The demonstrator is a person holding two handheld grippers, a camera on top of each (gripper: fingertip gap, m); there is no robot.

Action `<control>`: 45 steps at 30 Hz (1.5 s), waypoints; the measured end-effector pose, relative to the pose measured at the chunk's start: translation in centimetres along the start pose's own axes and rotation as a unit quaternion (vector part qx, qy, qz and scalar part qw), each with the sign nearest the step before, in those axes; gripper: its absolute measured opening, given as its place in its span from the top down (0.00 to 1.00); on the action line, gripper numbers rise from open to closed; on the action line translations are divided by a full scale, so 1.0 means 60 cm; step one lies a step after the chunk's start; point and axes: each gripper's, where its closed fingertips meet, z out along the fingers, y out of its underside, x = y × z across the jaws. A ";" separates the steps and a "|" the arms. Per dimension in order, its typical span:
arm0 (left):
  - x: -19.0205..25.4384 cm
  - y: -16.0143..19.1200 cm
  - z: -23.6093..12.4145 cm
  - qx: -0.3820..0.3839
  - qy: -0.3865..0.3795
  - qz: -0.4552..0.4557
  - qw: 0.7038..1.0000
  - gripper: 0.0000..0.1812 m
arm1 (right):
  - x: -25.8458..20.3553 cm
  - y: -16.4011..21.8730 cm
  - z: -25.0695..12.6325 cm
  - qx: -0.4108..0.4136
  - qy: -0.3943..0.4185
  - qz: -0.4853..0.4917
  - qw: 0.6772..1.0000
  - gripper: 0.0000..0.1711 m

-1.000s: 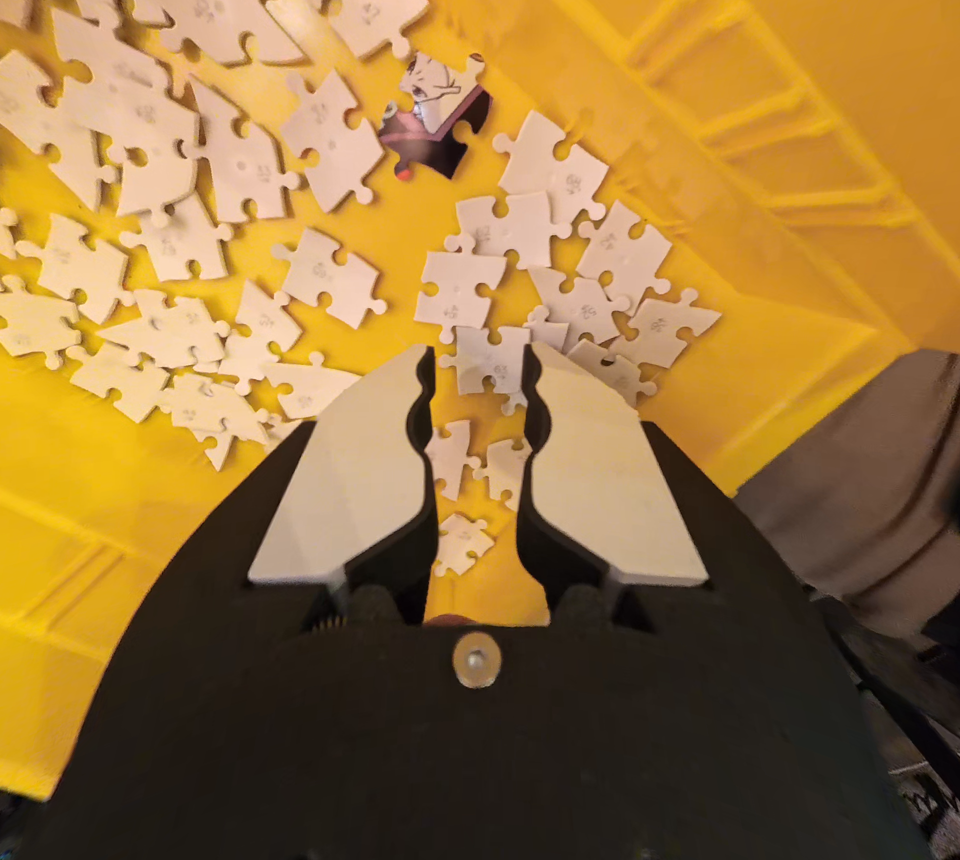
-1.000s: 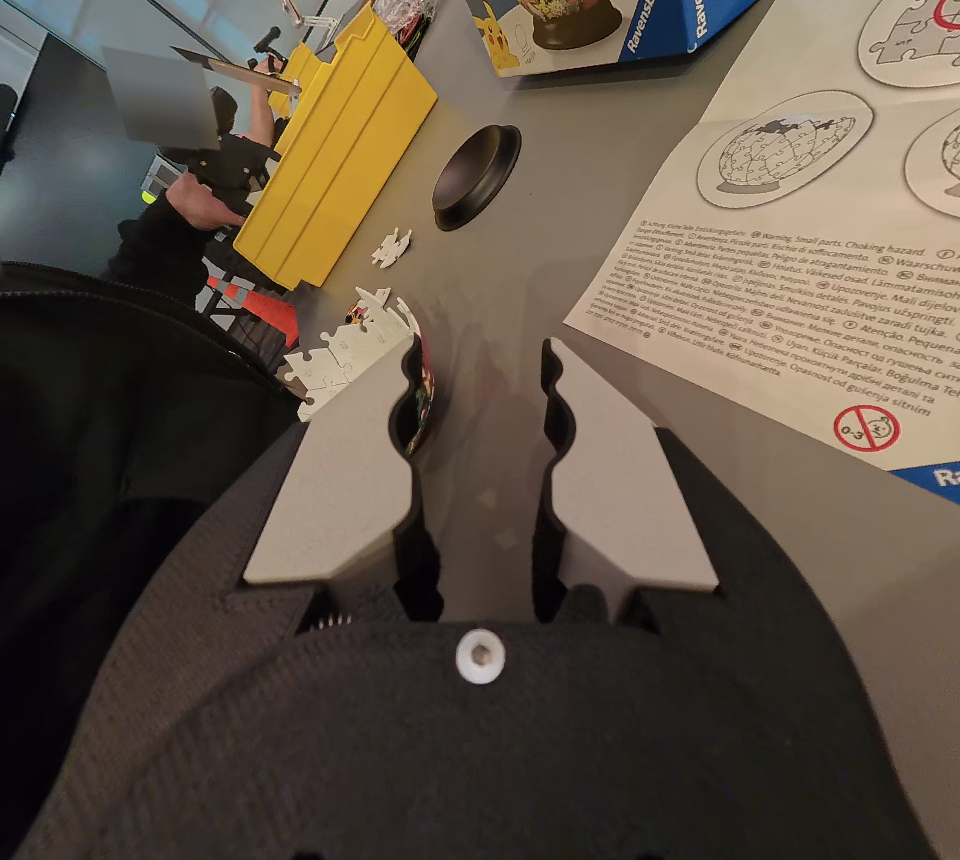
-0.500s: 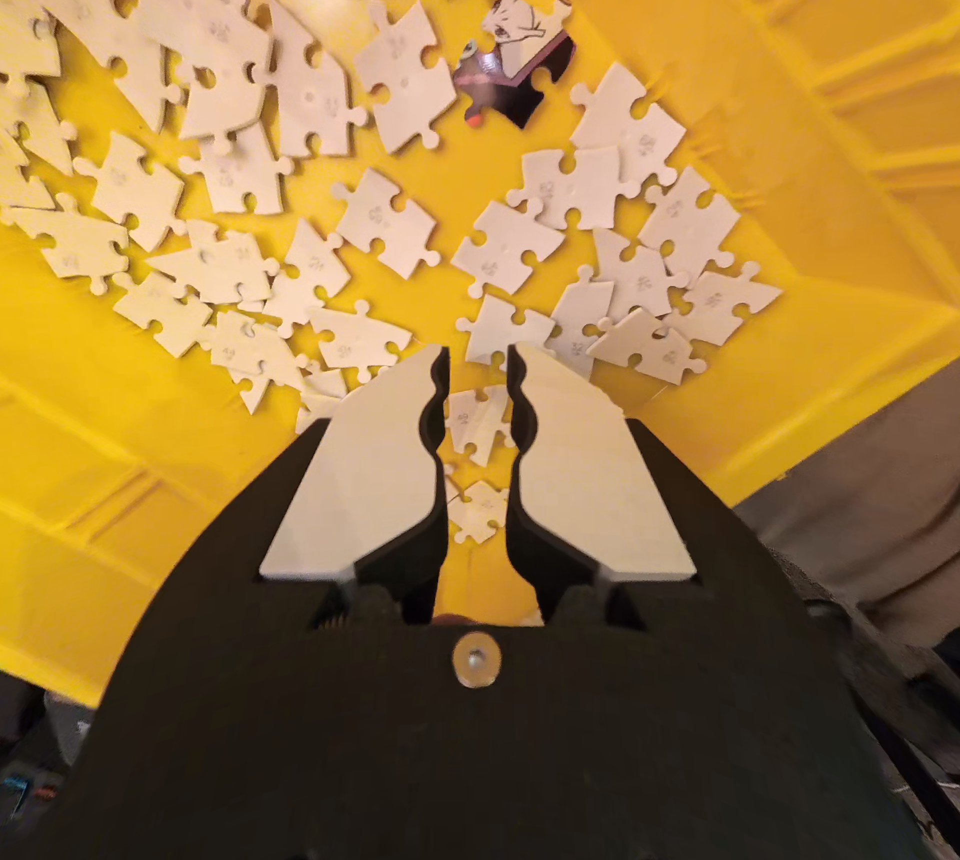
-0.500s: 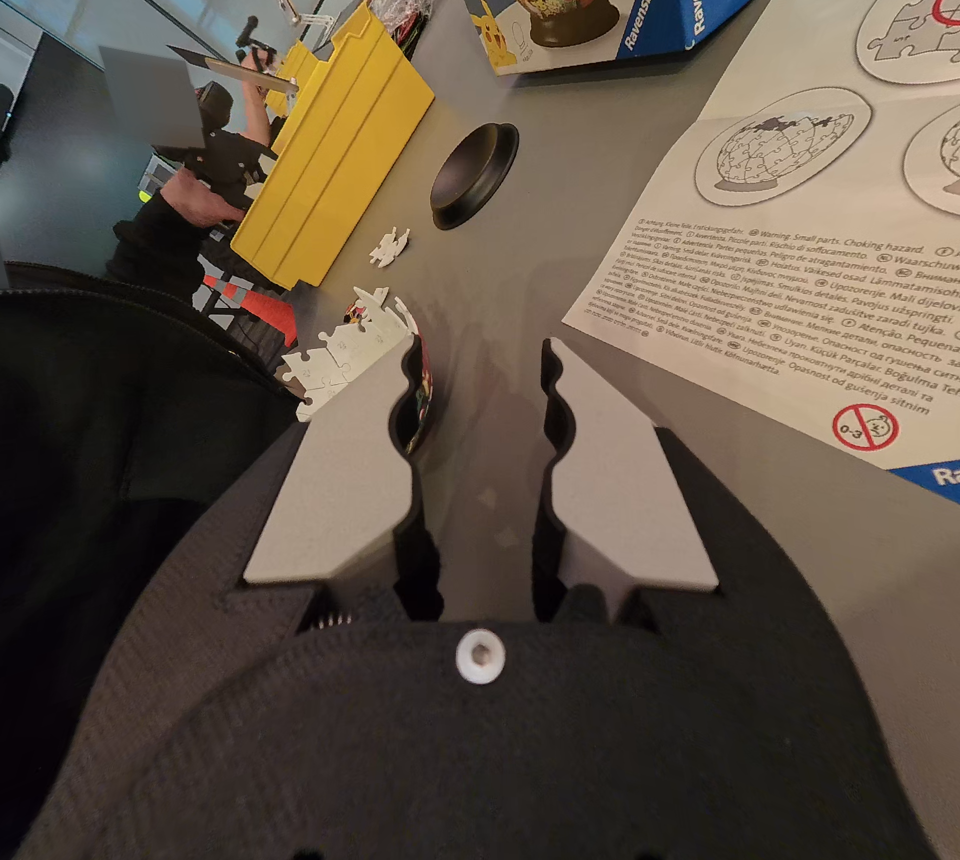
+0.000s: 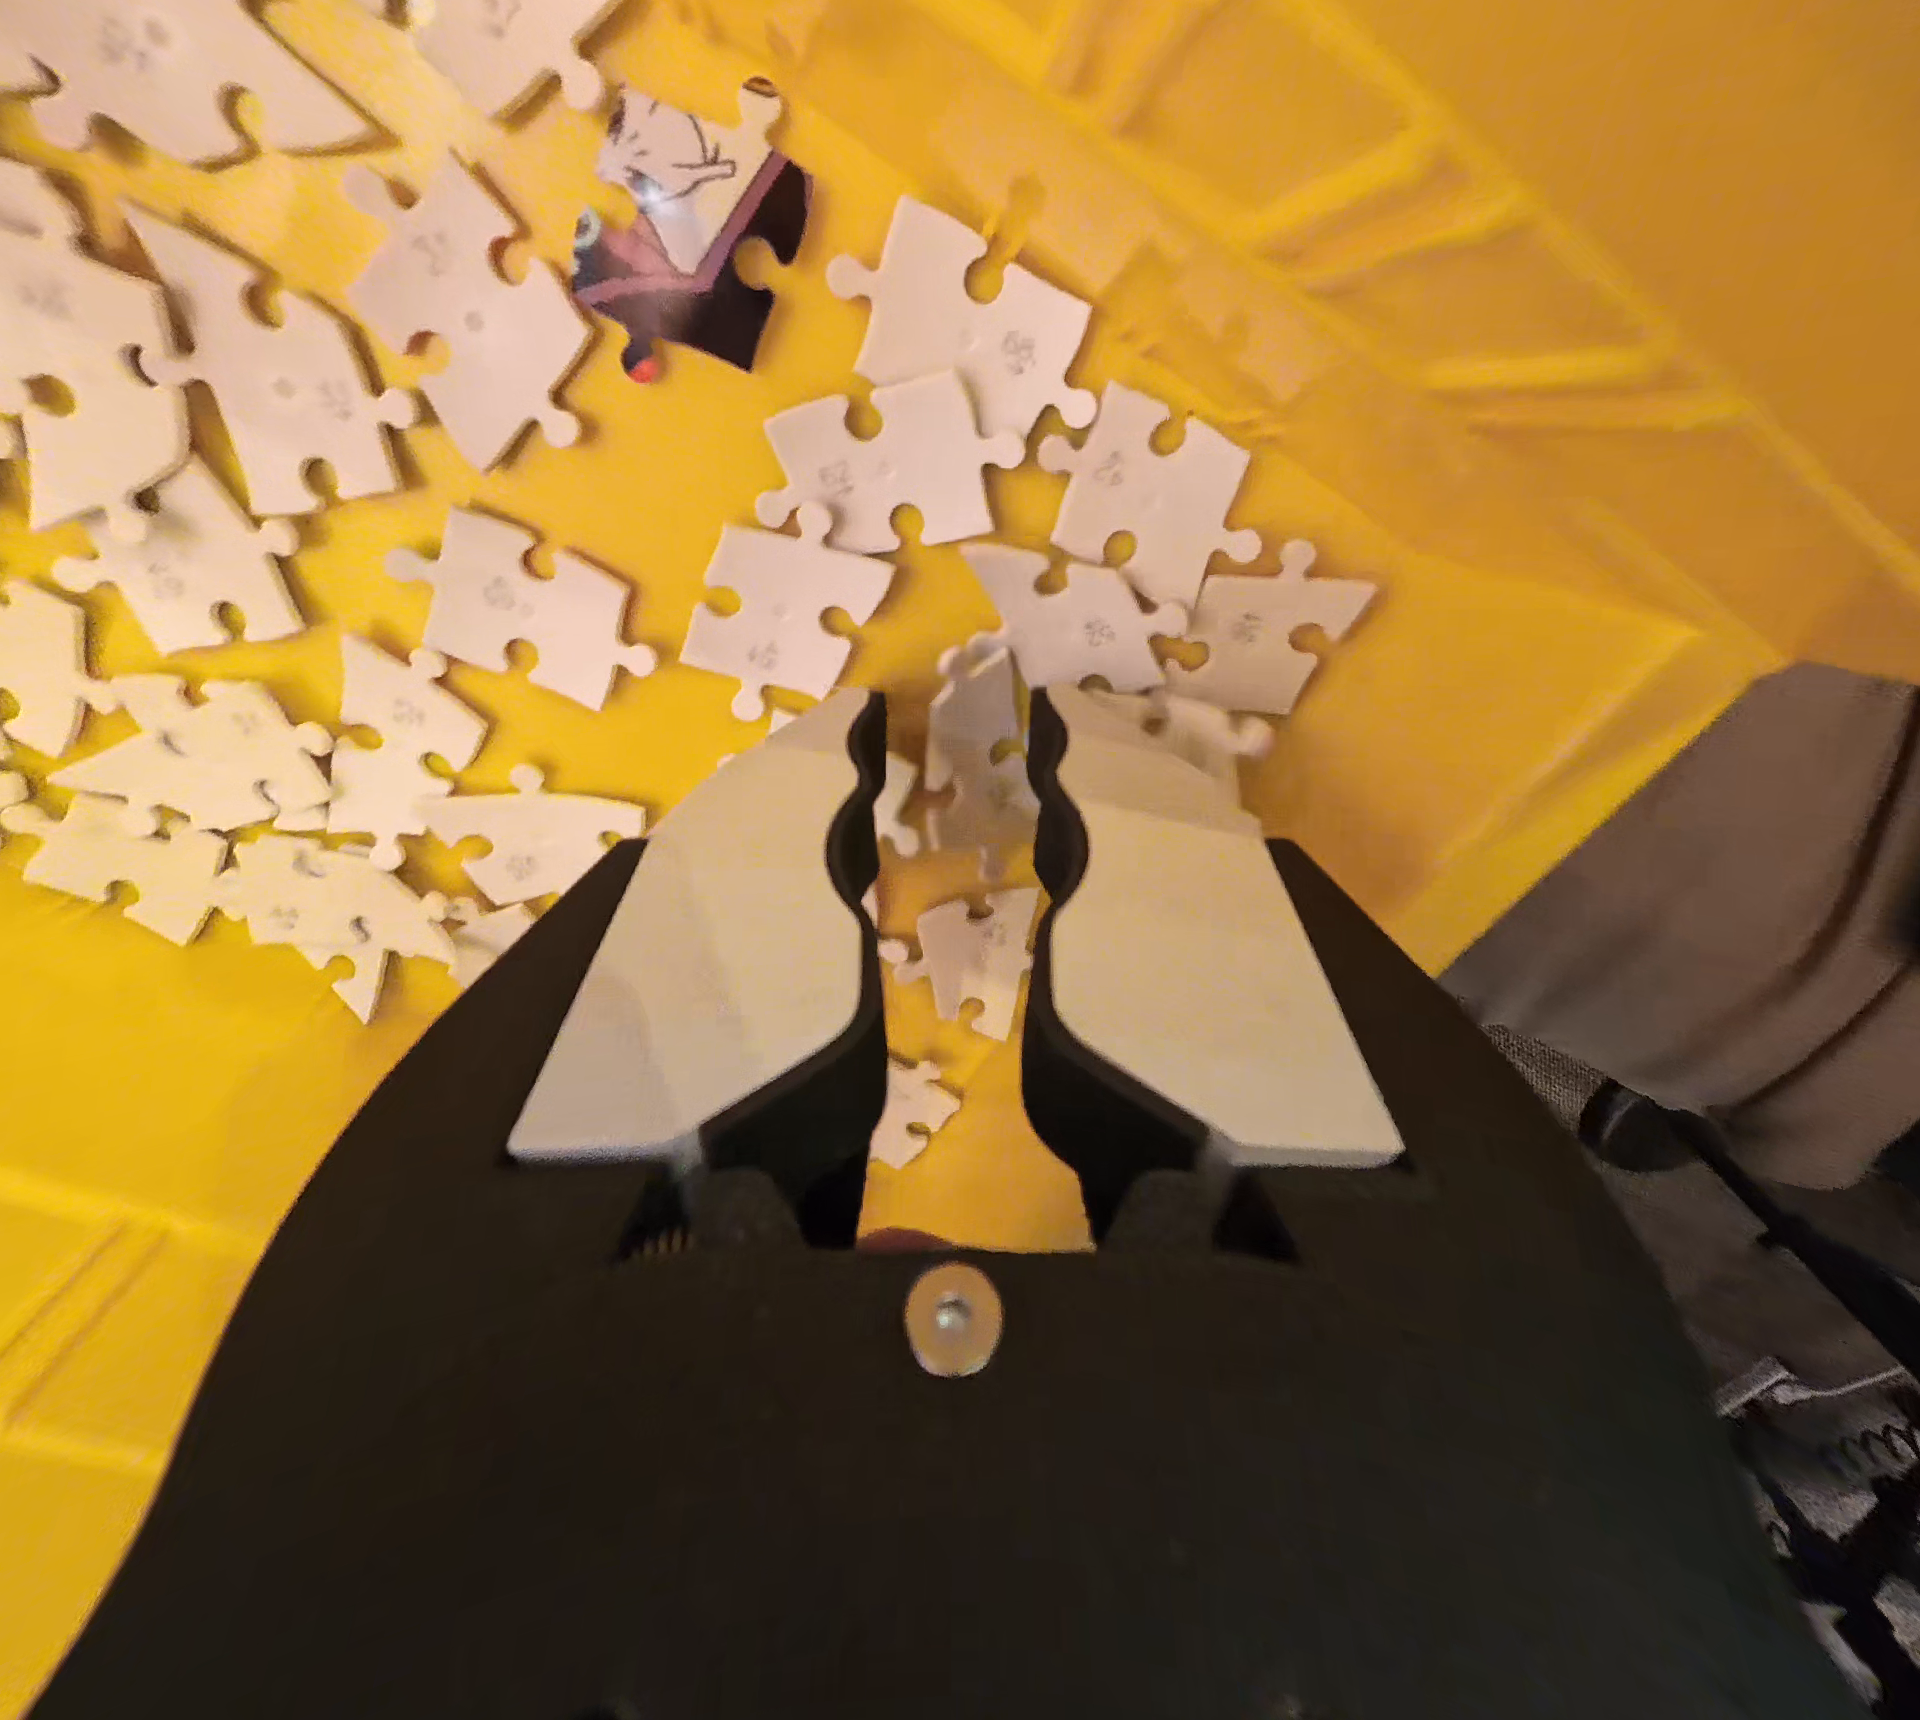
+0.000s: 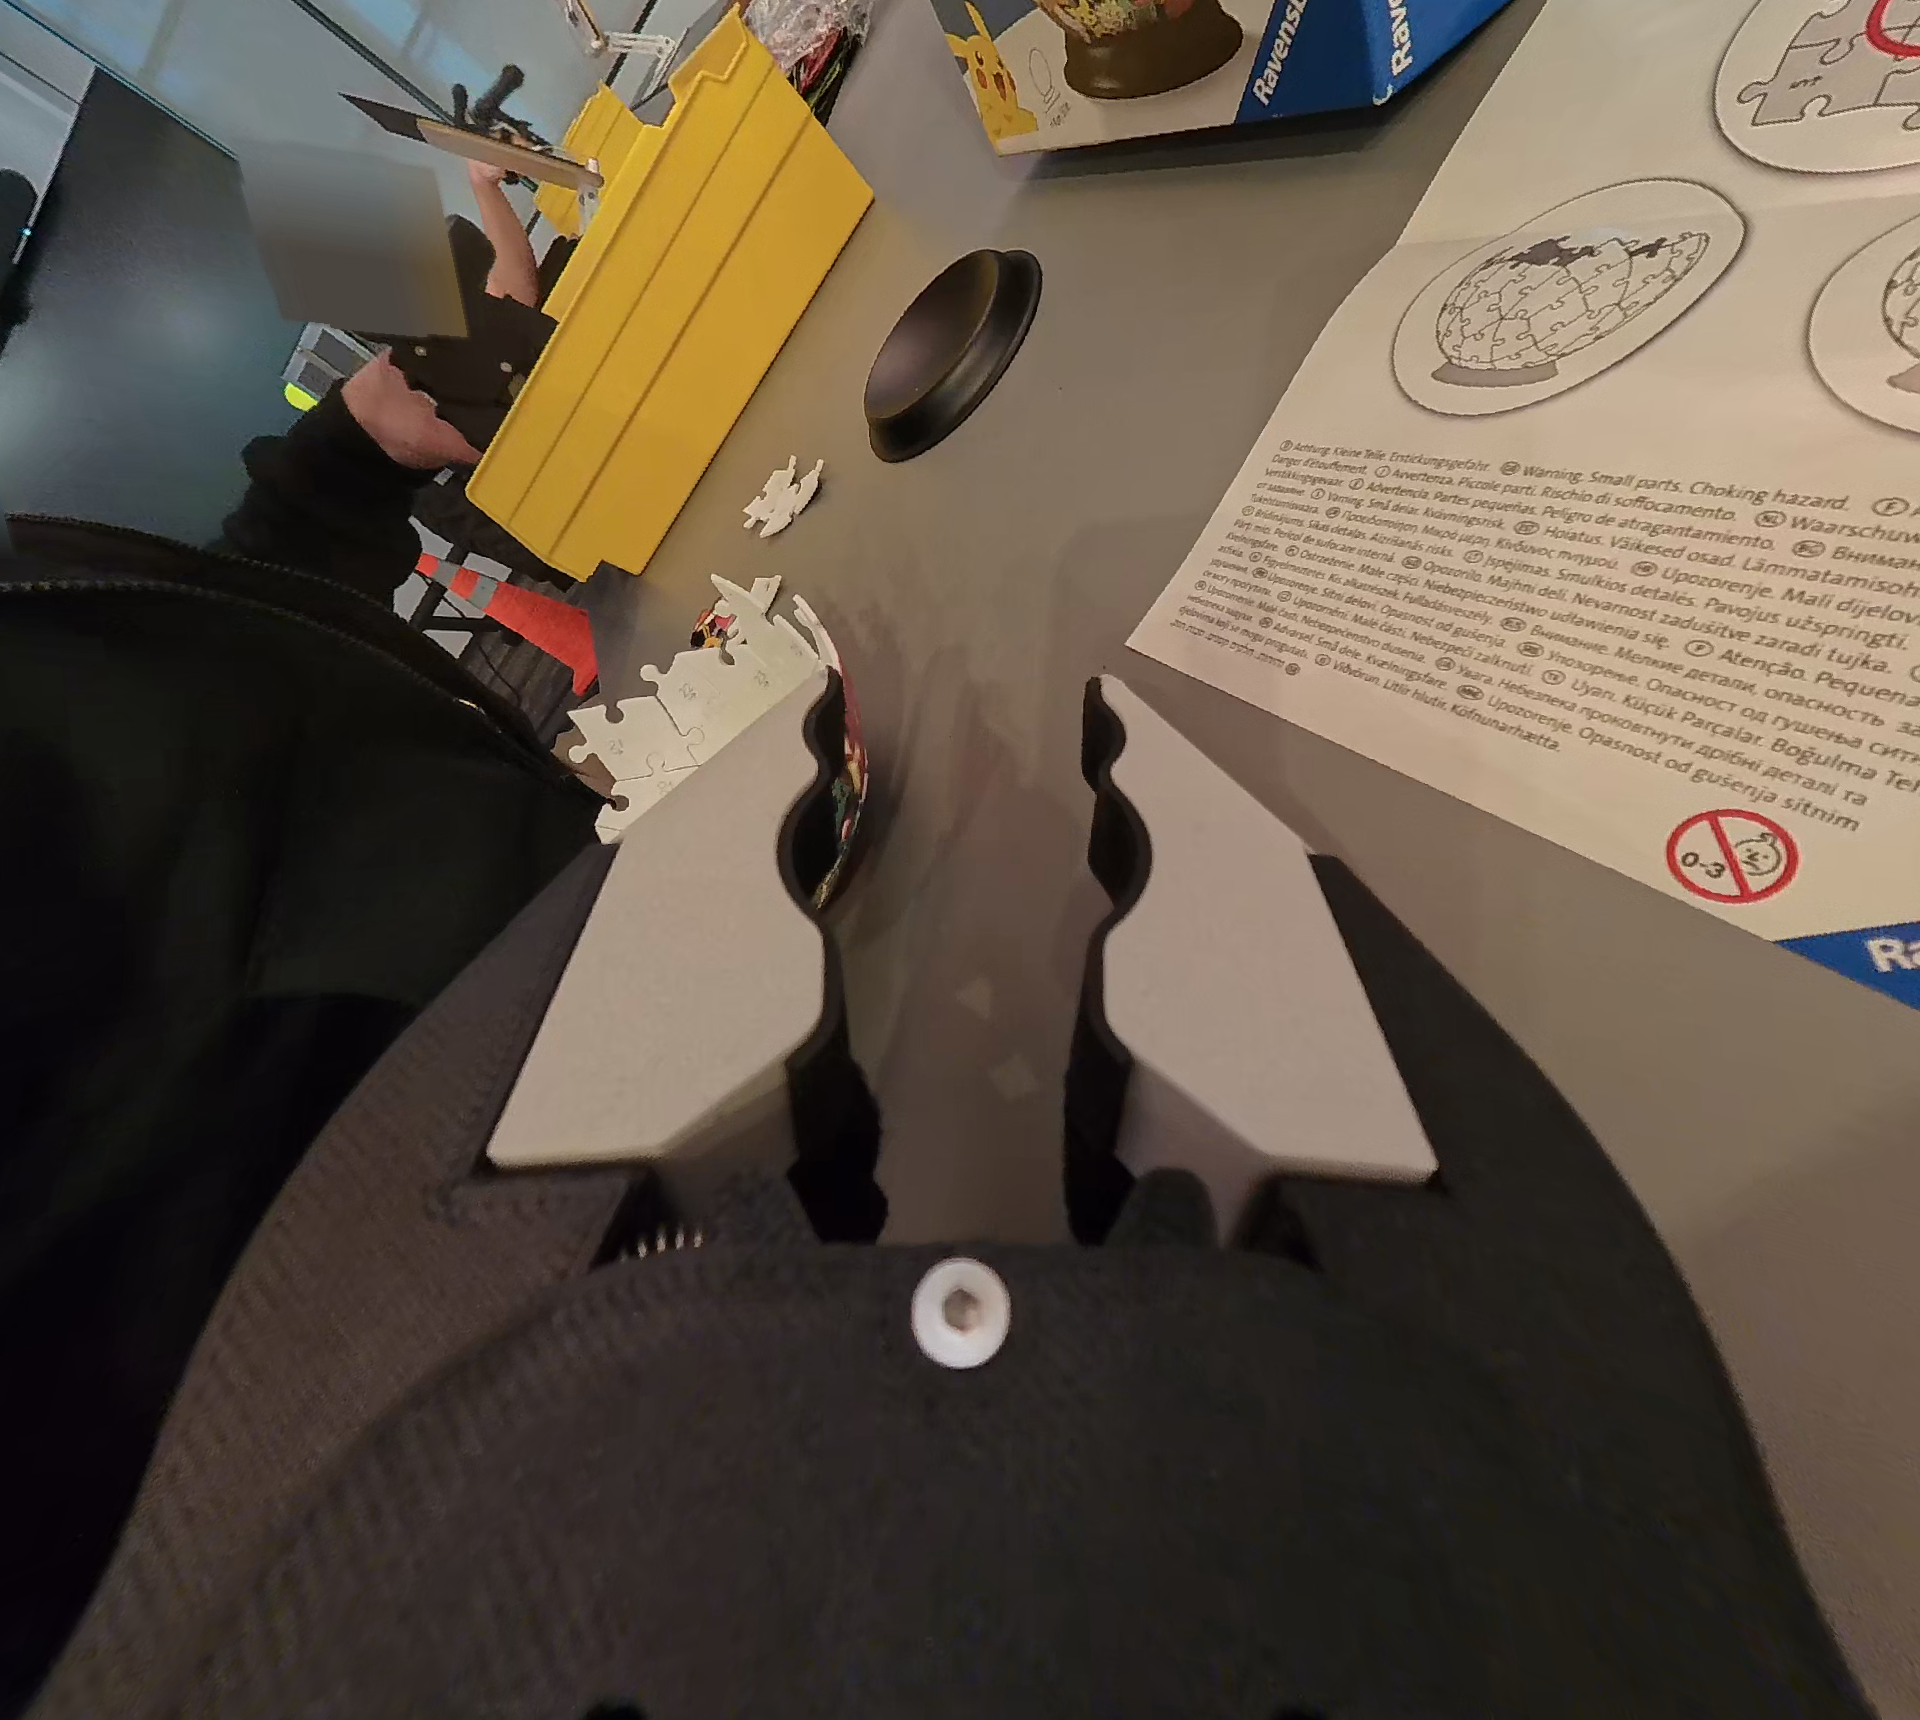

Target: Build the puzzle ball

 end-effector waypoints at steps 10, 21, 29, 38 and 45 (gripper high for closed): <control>0.002 -0.001 -0.004 0.003 0.007 -0.008 1.000 0.91 | -0.001 -0.001 -0.001 0.001 -0.002 0.000 1.000 0.74; -0.001 -0.070 -0.111 0.116 -0.033 -0.038 0.992 0.91 | -0.001 0.000 0.000 0.000 -0.002 0.000 1.000 0.74; 0.068 -0.263 -0.188 0.193 0.000 0.038 0.980 0.91 | -0.003 0.001 0.000 -0.002 -0.004 -0.003 1.000 0.74; 0.182 -0.350 -0.015 0.080 -0.050 0.140 0.986 0.91 | -0.005 0.000 -0.001 0.000 -0.009 -0.005 1.000 0.74; 0.171 -0.331 0.047 0.049 -0.028 0.090 0.994 0.90 | -0.007 0.001 0.000 -0.003 -0.011 -0.008 1.000 0.73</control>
